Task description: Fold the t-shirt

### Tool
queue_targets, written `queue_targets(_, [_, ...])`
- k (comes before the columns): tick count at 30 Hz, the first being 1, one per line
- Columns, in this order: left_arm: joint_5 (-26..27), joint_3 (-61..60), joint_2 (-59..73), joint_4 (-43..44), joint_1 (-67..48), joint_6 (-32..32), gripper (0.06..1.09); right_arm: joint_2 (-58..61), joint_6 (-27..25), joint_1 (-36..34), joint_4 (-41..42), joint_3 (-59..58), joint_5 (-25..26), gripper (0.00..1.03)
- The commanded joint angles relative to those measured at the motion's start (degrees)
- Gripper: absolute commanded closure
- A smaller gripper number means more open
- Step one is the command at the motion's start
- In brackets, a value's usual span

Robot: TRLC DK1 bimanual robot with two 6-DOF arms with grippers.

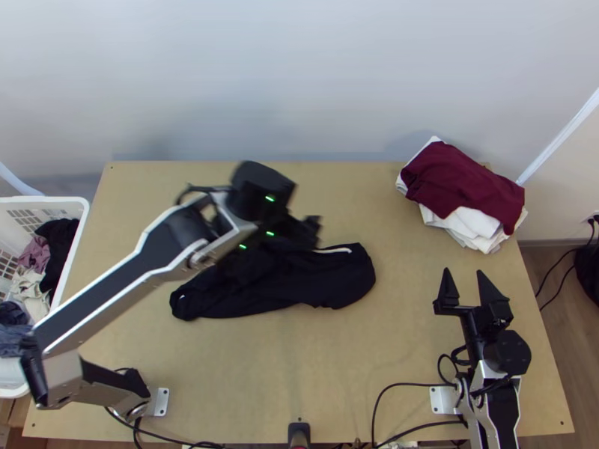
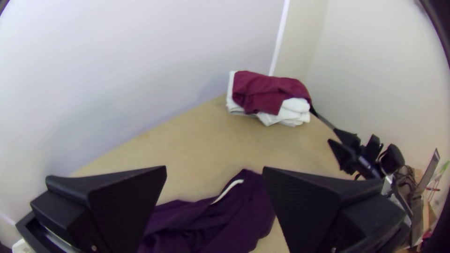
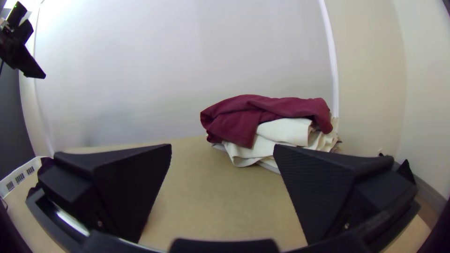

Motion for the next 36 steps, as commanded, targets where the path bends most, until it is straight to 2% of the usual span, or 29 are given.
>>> queue_targets(1, [0.25, -3.61, -4.14, -2.45, 2.76, 2.12, 0.10, -0.30, 0.68, -0.26, -1.06, -0.34, 0.20, 0.04])
queue_targets(8, [1.12, -9.50, -7.92, -7.81, 6.71, 2.29, 0.10, -0.30, 0.68, -0.26, -1.06, -0.34, 0.20, 0.04])
queue_targets(13, [7.98, -14.95, -11.44, -11.94, 7.68, -0.78, 0.10, -0.30, 0.68, -0.26, -1.06, -0.34, 0.20, 0.04])
queue_targets(24, [11.06, -21.36, -10.82, -18.62, 16.21, -3.33, 0.10, -0.30, 0.68, -0.26, -1.06, -0.34, 0.20, 0.04])
queue_targets(28, [11.50, -21.54, -8.71, -19.41, 18.23, -3.60, 0.10, -0.30, 4.90, 3.26, -1.06, -0.34, 0.11, 0.04])
queue_targets(33, [21.43, -23.38, -7.04, -20.12, 22.62, -1.84, 0.10, -0.30, 4.81, 6.51, -1.06, -0.34, 0.20, 0.04])
queue_targets(36, [23.71, -24.61, -6.96, -19.24, 24.56, -1.75, 0.10, -0.30, 5.52, 8.00, -1.24, -0.25, 0.11, 0.04])
